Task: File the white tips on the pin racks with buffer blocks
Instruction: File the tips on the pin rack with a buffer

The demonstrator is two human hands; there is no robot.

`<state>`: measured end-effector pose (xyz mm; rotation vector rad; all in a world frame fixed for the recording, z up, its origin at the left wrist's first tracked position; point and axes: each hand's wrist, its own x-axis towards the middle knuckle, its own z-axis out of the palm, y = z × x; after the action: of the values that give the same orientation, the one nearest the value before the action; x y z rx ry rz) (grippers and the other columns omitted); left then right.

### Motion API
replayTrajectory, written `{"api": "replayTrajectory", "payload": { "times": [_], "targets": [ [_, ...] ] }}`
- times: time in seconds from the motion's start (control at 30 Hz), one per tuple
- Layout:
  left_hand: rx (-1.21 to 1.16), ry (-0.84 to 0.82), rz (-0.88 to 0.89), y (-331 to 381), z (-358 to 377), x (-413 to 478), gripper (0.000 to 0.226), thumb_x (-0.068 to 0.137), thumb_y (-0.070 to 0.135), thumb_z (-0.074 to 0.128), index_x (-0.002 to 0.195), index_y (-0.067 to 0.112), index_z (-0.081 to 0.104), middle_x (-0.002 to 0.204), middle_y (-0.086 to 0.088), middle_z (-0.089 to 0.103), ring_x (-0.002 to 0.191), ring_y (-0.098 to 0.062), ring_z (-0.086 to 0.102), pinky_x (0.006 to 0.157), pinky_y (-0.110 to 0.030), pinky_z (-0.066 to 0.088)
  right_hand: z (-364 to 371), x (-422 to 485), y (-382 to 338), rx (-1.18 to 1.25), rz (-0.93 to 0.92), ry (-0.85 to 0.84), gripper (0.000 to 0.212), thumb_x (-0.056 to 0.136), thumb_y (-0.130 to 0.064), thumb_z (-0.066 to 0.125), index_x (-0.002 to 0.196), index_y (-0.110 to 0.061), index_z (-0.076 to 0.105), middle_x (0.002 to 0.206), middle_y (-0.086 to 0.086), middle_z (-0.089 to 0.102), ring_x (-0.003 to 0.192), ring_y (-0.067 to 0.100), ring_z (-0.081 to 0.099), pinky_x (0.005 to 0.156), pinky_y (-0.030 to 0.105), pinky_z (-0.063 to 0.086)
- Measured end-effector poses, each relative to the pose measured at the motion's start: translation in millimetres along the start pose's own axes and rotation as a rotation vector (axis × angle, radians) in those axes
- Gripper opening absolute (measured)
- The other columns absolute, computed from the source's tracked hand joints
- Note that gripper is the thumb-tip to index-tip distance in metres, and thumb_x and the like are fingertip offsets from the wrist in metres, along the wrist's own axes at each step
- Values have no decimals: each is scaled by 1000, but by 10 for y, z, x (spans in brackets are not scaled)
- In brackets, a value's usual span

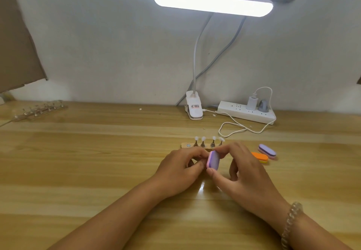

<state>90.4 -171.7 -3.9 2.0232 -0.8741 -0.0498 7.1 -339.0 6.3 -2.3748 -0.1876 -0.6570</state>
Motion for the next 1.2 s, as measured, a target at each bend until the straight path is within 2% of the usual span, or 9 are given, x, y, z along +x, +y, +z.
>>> {"api": "replayTrajectory", "payload": {
  "times": [0.17, 0.27, 0.4, 0.5, 0.7, 0.83, 0.97, 1.13, 1.2],
  "targets": [
    [83, -2, -5, -6, -13, 5, 19, 96, 23, 59, 94, 38, 70, 77, 25, 63, 70, -11, 61, 74, -42, 53, -4, 30, 80, -25, 38, 45, 24, 78, -44, 73, 95, -34, 61, 97, -17, 58, 69, -2, 50, 64, 23, 38],
    [87, -17, -3, -1, -23, 4, 22, 96, 19, 57, 98, 36, 71, 80, 23, 65, 73, -11, 60, 75, -41, 52, 19, -11, 28, -103, -32, -15, 28, 74, -54, 67, 93, -36, 56, 95, -20, 55, 68, -1, 51, 57, 20, 36],
    [110, -13, -7, -2, -14, 15, 17, 97, 25, 58, 97, 36, 71, 81, 23, 66, 69, -7, 58, 75, -39, 52, -3, 69, 85, -22, 83, 79, 20, 76, -43, 77, 84, -35, 60, 90, -18, 60, 76, -3, 52, 65, 22, 36],
    [114, -25, -4, -7, -14, 3, 20, 97, 25, 55, 96, 39, 69, 84, 22, 66, 72, -8, 59, 73, -38, 51, 8, 18, 64, -85, 20, 36, 25, 74, -50, 72, 88, -35, 58, 91, -18, 58, 74, -3, 51, 60, 20, 34],
    [168, -15, 7, -19, -9, 14, 24, 97, 24, 56, 91, 45, 65, 72, 34, 58, 63, 3, 50, 61, -24, 33, 9, 65, 81, -27, 88, 65, 21, 75, -47, 75, 84, -35, 60, 91, -17, 61, 74, -3, 51, 65, 24, 38],
    [149, -21, 8, -24, -8, 0, 23, 96, 25, 56, 93, 45, 66, 76, 30, 60, 65, -1, 51, 62, -25, 35, 35, -3, 42, -118, -10, 11, 29, 73, -51, 72, 86, -35, 53, 88, -19, 55, 71, -5, 50, 57, 19, 32],
    [176, -19, -1, -17, -10, 20, 22, 97, 25, 56, 91, 44, 65, 73, 30, 59, 64, 2, 50, 61, -25, 34, 12, 65, 72, -51, 95, 70, 29, 72, -52, 73, 82, -33, 55, 87, -16, 57, 74, 1, 51, 62, 26, 39],
    [151, -15, -5, -16, -11, 8, 20, 96, 23, 56, 98, 38, 70, 76, 26, 60, 63, 0, 49, 62, -24, 34, 51, -1, 35, -161, 1, 16, 33, 72, -51, 73, 84, -33, 49, 86, -17, 50, 72, -1, 49, 54, 20, 30],
    [162, -19, 1, 0, -13, 15, 19, 97, 25, 56, 98, 38, 70, 77, 26, 61, 64, 0, 49, 62, -24, 34, 35, 24, 39, -117, 41, 36, 32, 72, -50, 75, 83, -32, 50, 85, -17, 52, 74, 0, 50, 56, 23, 35]
  ]
}}
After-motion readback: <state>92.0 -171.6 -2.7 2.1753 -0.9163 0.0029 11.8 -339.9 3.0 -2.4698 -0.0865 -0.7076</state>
